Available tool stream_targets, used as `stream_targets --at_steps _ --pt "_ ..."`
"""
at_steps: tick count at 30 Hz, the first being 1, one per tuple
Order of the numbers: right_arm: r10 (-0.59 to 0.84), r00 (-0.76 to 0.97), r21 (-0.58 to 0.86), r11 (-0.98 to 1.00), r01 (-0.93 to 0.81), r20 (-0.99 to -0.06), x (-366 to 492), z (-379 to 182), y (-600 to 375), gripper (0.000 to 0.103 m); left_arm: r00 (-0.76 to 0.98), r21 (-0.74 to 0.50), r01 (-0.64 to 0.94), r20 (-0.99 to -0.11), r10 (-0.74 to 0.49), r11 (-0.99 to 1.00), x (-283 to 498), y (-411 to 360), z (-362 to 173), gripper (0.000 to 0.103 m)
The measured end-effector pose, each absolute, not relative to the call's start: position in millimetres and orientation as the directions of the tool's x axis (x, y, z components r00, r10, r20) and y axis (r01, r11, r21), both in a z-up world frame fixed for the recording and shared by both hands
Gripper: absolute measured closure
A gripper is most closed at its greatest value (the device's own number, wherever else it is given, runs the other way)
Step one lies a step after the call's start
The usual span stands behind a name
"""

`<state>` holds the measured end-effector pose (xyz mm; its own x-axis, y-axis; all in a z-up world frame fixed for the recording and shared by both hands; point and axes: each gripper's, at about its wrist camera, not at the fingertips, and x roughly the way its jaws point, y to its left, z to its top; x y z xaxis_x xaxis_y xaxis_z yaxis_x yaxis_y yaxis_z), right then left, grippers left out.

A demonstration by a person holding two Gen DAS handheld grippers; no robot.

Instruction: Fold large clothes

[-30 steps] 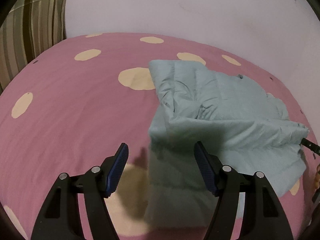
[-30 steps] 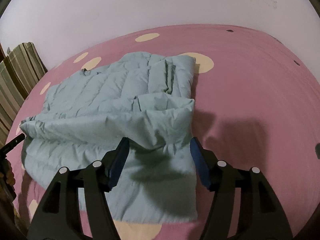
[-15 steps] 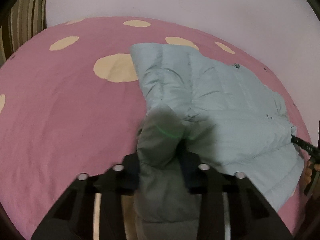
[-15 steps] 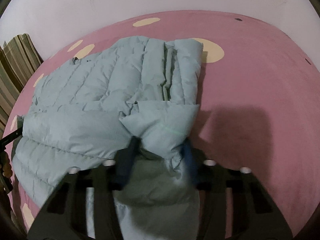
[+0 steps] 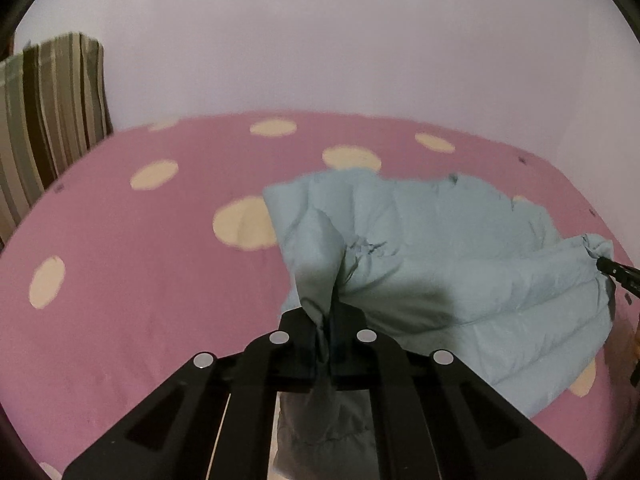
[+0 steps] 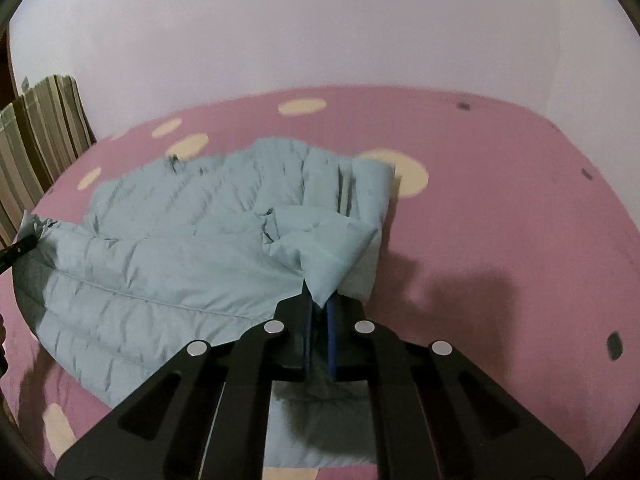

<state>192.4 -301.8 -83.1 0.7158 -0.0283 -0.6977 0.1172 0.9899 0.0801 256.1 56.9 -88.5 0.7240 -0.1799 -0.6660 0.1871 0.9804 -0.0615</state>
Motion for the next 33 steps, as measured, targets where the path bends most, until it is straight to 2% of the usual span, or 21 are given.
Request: stream_targets --at_steps 7,15,19,26,33 --pt "-0.051 0.782 0.072 0.990 0.122 -0.621 231 -39 -306 0.098 0.782 0.011 0.105 -0.618 -0.075 0.994 298 47 -50 0.100" --pt "-0.081 0.783 0.056 0.988 0.145 -0.616 317 -32 -315 0.098 0.781 0.101 0.044 -0.624 0.029 0.994 383 26 -47 0.100" --pt "-0.095 0.750 0.042 0.986 0.162 -0.654 362 -54 -320 0.098 0.749 0.131 0.028 -0.659 0.066 0.991 423 19 -68 0.100" --pt "-0.104 0.656 0.019 0.984 0.178 -0.747 410 -120 -328 0.098 0.668 0.203 0.003 -0.729 0.149 0.979 475 9 -139 0.100" --pt "-0.103 0.587 0.016 0.981 0.194 -0.803 428 -170 -331 0.096 0.628 0.230 -0.005 -0.756 0.182 0.973 486 6 -183 0.100"
